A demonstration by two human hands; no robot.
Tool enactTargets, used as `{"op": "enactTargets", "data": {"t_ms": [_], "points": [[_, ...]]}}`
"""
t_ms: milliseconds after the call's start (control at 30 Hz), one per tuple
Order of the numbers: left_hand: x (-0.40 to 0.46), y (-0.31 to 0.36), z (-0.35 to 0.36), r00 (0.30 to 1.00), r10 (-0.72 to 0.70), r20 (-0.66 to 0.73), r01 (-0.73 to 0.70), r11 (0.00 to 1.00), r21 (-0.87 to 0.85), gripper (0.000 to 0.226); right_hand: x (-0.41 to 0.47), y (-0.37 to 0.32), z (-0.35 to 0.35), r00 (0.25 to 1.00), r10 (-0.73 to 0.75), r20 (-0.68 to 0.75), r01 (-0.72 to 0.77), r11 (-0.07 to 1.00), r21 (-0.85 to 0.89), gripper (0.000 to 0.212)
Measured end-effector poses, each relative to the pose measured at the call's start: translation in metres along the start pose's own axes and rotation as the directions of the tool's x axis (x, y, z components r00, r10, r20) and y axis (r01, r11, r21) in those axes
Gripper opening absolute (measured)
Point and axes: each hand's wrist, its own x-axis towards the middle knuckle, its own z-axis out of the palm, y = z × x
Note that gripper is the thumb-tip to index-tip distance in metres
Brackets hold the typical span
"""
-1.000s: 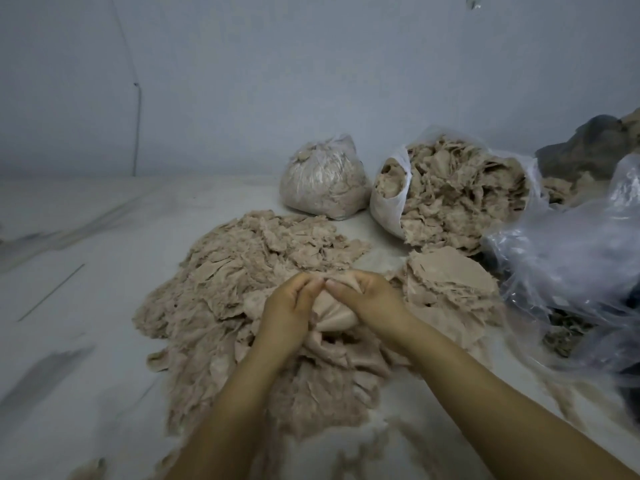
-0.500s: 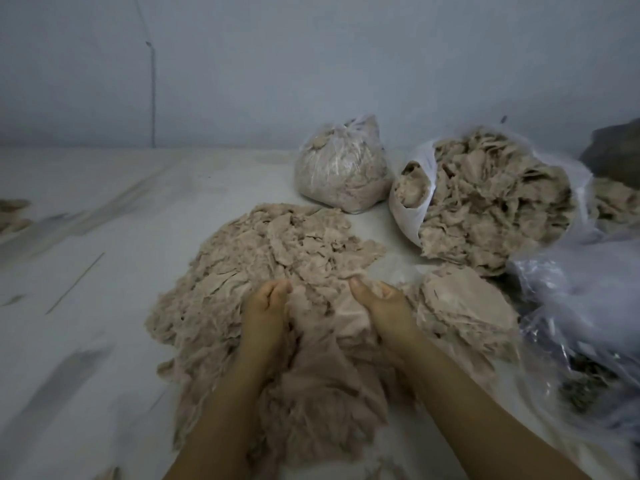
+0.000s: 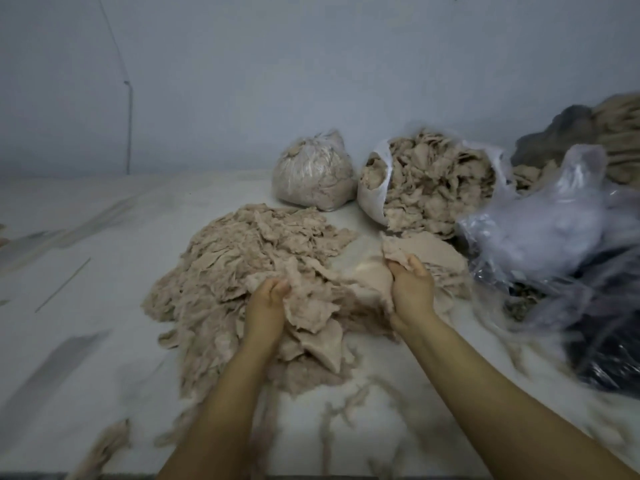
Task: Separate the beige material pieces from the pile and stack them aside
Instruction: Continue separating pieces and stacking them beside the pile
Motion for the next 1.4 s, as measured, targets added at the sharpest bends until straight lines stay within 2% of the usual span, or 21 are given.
{"op": "enactTargets", "data": {"t_ms": [67, 100, 133, 167, 200, 267, 300, 367, 467, 500, 533, 600, 667, 767, 833, 900, 1033, 1100, 1200, 1267, 1400], "points": [[-0.005, 0.007, 0.003, 1.0, 0.02, 0.015, -0.023, 0.986, 0.167, 0.03, -0.003, -0.001, -0.006, 0.999, 0.016, 0.028, -0.015, 0.999, -0.04, 0.024], [-0.009, 0.013, 0.008, 0.998, 0.052, 0.033, -0.057, 0.982, 0.183, 0.03, -0.005, 0.0, -0.007, 0.998, 0.031, 0.045, -0.028, 0.998, -0.065, 0.02], [-0.014, 0.021, 0.014, 0.996, 0.075, 0.053, -0.081, 0.988, 0.128, 0.029, -0.006, 0.002, -0.006, 0.997, 0.046, 0.06, -0.041, 0.995, -0.086, 0.017], [-0.019, 0.032, 0.021, 0.995, 0.059, 0.084, -0.059, 0.998, -0.007, 0.029, -0.008, 0.004, -0.004, 0.995, 0.06, 0.082, -0.052, 0.994, -0.091, 0.017], [-0.024, 0.043, 0.029, 0.989, -0.009, 0.149, 0.039, 0.98, -0.193, 0.032, -0.009, 0.006, -0.002, 0.99, 0.076, 0.117, -0.067, 0.994, -0.081, 0.017], [-0.029, 0.054, 0.043, 0.934, -0.171, 0.312, 0.311, 0.819, -0.482, 0.036, -0.012, 0.009, 0.002, 0.975, 0.123, 0.188, -0.12, 0.992, -0.024, 0.016], [-0.029, 0.054, 0.046, 0.914, -0.229, 0.335, 0.385, 0.751, -0.537, 0.03, -0.013, 0.011, 0.002, 0.968, 0.142, 0.209, -0.147, 0.989, 0.007, 0.015], [-0.026, 0.051, 0.046, 0.903, -0.275, 0.33, 0.422, 0.711, -0.563, 0.015, -0.013, 0.014, -0.001, 0.962, 0.162, 0.222, -0.166, 0.986, 0.0, 0.013], [-0.021, 0.046, 0.044, 0.927, -0.211, 0.309, 0.341, 0.815, -0.468, 0.009, -0.008, 0.015, -0.007, 0.974, 0.138, 0.18, -0.118, 0.986, -0.114, 0.012], [-0.02, 0.046, 0.044, 0.929, -0.203, 0.311, 0.337, 0.814, -0.474, 0.012, -0.006, 0.014, -0.007, 0.982, 0.113, 0.152, -0.093, 0.987, -0.134, 0.015], [-0.019, 0.046, 0.042, 0.916, -0.222, 0.333, 0.378, 0.756, -0.534, 0.018, -0.004, 0.013, -0.007, 0.988, 0.081, 0.129, -0.063, 0.989, -0.134, 0.016], [-0.017, 0.048, 0.04, 0.845, -0.272, 0.461, 0.528, 0.57, -0.63, 0.033, -0.003, 0.012, -0.005, 0.995, 0.017, 0.101, -0.005, 0.993, -0.12, 0.017], [-0.019, 0.051, 0.041, 0.769, -0.323, 0.552, 0.632, 0.513, -0.581, 0.039, -0.001, 0.013, -0.003, 0.996, -0.028, 0.085, 0.038, 0.991, -0.126, 0.017], [-0.021, 0.052, 0.051, 0.815, -0.385, 0.433, 0.574, 0.435, -0.694, 0.03, 0.0, 0.02, -0.004, 0.995, -0.09, 0.048, 0.098, 0.98, -0.176, 0.017], [-0.018, 0.047, 0.055, 0.868, -0.41, 0.278, 0.465, 0.477, -0.746, 0.023, 0.001, 0.025, -0.01, 0.996, -0.087, -0.014, 0.082, 0.974, -0.211, 0.026], [-0.017, 0.042, 0.056, 0.911, -0.389, 0.139, 0.364, 0.594, -0.717, 0.022, 0.002, 0.029, -0.018, 0.995, -0.073, -0.062, 0.057, 0.972, -0.229, 0.036], [-0.015, 0.033, 0.059, 0.934, -0.357, -0.02, 0.272, 0.745, -0.61, 0.029, 0.001, 0.035, -0.025, 0.995, -0.063, -0.082, 0.042, 0.97, -0.238, 0.038], [-0.014, 0.026, 0.058, 0.945, -0.314, -0.089, 0.232, 0.838, -0.493, 0.035, 0.001, 0.035, -0.026, 0.992, -0.085, -0.093, 0.063, 0.972, -0.225, 0.037], [-0.012, 0.015, 0.055, 0.986, -0.055, -0.155, 0.031, 0.987, -0.157, 0.043, 0.007, 0.032, -0.026, 0.987, -0.148, -0.062, 0.13, 0.964, -0.233, 0.036], [-0.011, 0.016, 0.055, 0.985, 0.019, -0.174, -0.028, 0.999, -0.047, 0.041, 0.015, 0.026, -0.022, 0.981, -0.189, -0.037, 0.173, 0.951, -0.257, 0.04], [0.002, 0.016, 0.04, 0.947, -0.059, -0.315, 0.054, 0.998, -0.027, 0.037, 0.042, 0.007, -0.032, 0.942, -0.309, -0.134, 0.231, 0.882, -0.411, 0.036]]}}
